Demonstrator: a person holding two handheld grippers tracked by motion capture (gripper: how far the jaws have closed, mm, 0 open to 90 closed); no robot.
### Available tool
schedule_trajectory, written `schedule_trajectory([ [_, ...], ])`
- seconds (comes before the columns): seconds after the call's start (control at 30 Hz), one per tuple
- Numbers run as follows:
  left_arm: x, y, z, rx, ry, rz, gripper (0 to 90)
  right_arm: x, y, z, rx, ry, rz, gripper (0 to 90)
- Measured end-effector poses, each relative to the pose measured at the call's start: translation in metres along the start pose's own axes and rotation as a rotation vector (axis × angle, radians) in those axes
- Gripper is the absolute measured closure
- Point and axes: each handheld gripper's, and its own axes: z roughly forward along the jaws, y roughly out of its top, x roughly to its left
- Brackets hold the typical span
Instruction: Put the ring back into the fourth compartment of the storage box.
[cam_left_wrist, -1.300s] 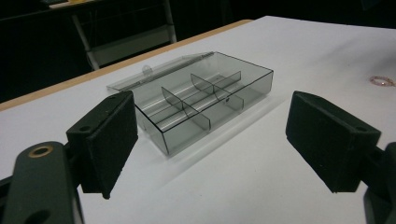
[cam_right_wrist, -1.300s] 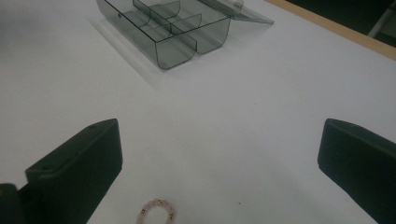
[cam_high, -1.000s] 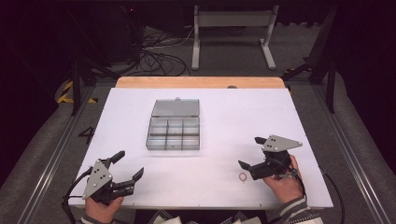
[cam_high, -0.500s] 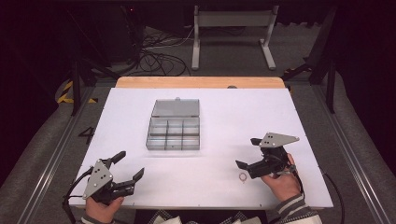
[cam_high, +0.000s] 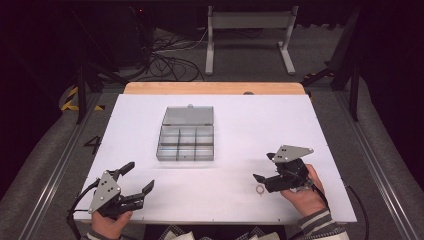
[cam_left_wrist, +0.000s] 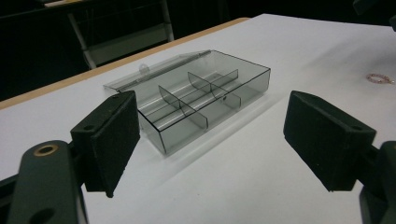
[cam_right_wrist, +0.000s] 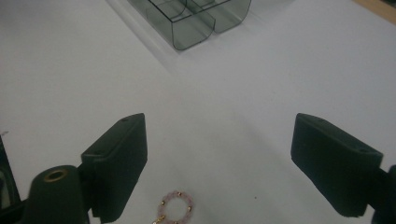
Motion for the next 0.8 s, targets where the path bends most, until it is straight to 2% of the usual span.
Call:
schedule_trajectory([
  [0.17, 0.0, 0.0, 0.0, 0.0, 0.0, 0.003, 18.9, -0.001, 0.0, 0.001, 0.045, 0.017, 0.018, 24.4],
  [0.43, 0.0, 0.0, 0.0, 0.001, -0.001, 0.0, 18.8, -0.001, -0.001, 0.0, 0.054, 0.034, 0.029, 27.6],
  [0.63, 0.0, 0.0, 0.0, 0.001, 0.002, 0.007, 18.7, -0.002, -0.002, 0.005, 0.135, 0.037, 0.051, 37.3],
  [0.8, 0.001, 0.0, 0.0, 0.001, 0.002, 0.007, 18.7, -0.003, -0.006, 0.014, 0.218, 0.059, 0.075, 43.3],
])
